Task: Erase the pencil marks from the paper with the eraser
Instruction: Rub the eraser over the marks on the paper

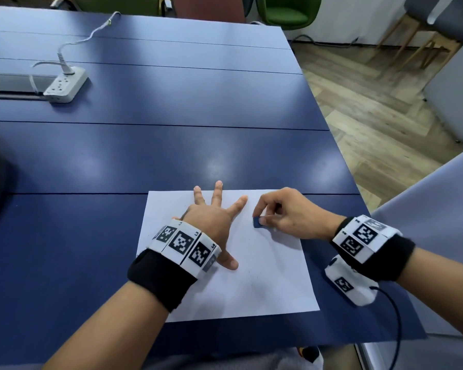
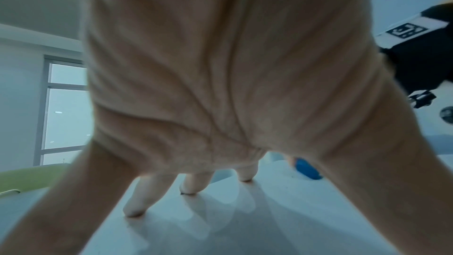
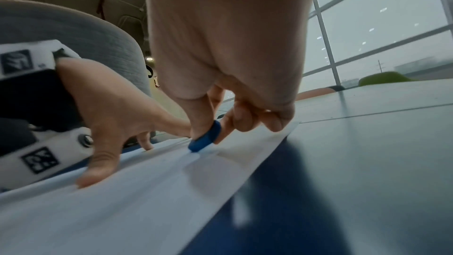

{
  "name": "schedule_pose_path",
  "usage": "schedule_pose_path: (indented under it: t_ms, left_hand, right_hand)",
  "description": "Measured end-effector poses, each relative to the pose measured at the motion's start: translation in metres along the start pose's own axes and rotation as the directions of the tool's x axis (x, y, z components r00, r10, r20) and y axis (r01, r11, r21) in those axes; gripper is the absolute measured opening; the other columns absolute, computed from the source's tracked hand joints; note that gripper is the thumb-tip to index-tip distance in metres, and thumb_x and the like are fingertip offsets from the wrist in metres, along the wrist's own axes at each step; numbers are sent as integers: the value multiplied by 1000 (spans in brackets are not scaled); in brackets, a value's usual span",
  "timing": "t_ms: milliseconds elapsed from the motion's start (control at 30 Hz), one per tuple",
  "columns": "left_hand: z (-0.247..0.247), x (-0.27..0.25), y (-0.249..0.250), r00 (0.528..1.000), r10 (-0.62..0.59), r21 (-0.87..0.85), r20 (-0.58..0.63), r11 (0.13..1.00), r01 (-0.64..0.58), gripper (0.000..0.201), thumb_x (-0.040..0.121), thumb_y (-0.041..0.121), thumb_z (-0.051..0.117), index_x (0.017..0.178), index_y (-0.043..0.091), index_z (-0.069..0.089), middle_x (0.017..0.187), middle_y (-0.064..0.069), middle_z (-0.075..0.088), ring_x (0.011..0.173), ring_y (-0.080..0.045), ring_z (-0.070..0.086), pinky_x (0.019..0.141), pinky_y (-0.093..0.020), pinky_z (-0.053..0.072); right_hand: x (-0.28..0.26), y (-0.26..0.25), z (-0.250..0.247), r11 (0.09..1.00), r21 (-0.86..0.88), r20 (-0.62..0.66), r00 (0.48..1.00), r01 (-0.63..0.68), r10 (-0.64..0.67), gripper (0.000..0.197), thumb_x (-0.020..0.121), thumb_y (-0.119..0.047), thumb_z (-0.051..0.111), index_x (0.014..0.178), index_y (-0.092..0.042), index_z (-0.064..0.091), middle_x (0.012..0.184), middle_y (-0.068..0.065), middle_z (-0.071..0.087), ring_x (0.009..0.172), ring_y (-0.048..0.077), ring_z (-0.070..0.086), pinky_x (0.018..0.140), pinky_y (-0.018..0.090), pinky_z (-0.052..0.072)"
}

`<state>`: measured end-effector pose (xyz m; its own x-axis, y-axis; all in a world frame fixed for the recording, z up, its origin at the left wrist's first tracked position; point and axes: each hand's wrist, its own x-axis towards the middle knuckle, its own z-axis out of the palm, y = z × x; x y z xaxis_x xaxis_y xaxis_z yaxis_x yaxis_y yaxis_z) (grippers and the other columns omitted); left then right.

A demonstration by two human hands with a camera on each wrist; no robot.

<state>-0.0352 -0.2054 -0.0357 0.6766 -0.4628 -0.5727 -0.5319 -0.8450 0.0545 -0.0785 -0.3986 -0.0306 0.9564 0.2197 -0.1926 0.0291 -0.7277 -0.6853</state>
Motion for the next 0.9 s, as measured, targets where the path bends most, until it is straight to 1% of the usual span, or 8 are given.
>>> schedule_pose_path:
  t_ms: [133, 300, 400, 467, 633, 800, 833, 900]
  left_hand:
    - [0, 0, 0, 1000, -10, 8, 1, 1000, 10, 140, 53, 62, 86, 144, 54, -20, 156, -2, -35, 143, -48, -19, 102, -65, 38]
    - [1, 1, 0, 1000, -8, 8, -12, 1000, 8, 140, 53, 62, 86, 144, 53, -21, 157, -2, -33, 144, -48, -17, 102, -64, 38]
    - [-1, -1, 1, 1000, -8, 14, -6, 1000, 8, 139, 54, 62, 85, 145, 52, -20, 157, -3, -33, 144, -48, -17, 103, -63, 38]
    - [-2, -2, 2, 1000, -12, 16, -2, 1000, 12, 139, 55, 62, 85, 145, 51, -20, 157, -4, -33, 144, -48, -17, 103, -63, 38]
    - [0, -1, 1, 1000, -6, 20, -14, 1000, 6, 139, 55, 62, 85, 145, 52, -20, 157, -4, -32, 144, -48, -16, 104, -62, 38]
    - [-1, -3, 1, 1000, -12, -9, -3, 1000, 12, 139, 54, 60, 86, 144, 54, -19, 156, -1, -34, 144, -47, -19, 102, -66, 36]
    - [-1, -3, 1, 1000, -14, -5, -2, 1000, 14, 138, 55, 60, 86, 145, 53, -19, 157, -1, -33, 144, -47, -18, 102, -66, 36]
    - [-3, -4, 1, 1000, -13, 6, -8, 1000, 13, 138, 55, 60, 86, 145, 52, -18, 157, -2, -32, 144, -47, -17, 104, -65, 36]
  right_hand:
    - [-19, -6, 7, 999, -9, 253, 967, 32, -29, 11, 82, -15, 67, 86, -24, 71, 73, 8, 64, 66, 24, 56, 62, 33, 48]
    - [-4, -6, 7, 1000, -13, 71, 997, 3, -2, 10, 82, -15, 67, 84, -25, 71, 68, 4, 68, 62, 19, 58, 58, 25, 45]
    - [-24, -5, 14, 999, 31, 182, 983, 17, -23, 10, 81, -14, 67, 82, -24, 70, 74, 11, 66, 67, 27, 58, 60, 37, 49]
    - [-30, -9, 15, 1000, -3, 273, 962, 29, -27, 10, 82, -16, 67, 84, -25, 71, 78, 10, 66, 69, 26, 58, 64, 38, 50]
    - [-14, -9, 13, 1000, 4, 38, 999, -25, 25, 10, 83, -14, 67, 86, -22, 70, 66, 2, 63, 56, 8, 51, 56, 20, 43]
    - [-43, -11, 16, 1000, -20, 311, 950, 4, 3, 11, 80, -18, 66, 86, -26, 70, 79, 8, 64, 71, 25, 57, 68, 41, 51]
    - [-40, -11, 13, 999, -43, 307, 952, 7, 6, 12, 80, -16, 66, 86, -26, 70, 77, 6, 64, 69, 23, 57, 68, 40, 52]
    - [-27, -8, 8, 998, -63, 164, 986, -2, 13, 15, 80, -12, 66, 85, -25, 72, 71, 3, 66, 62, 14, 56, 62, 30, 50]
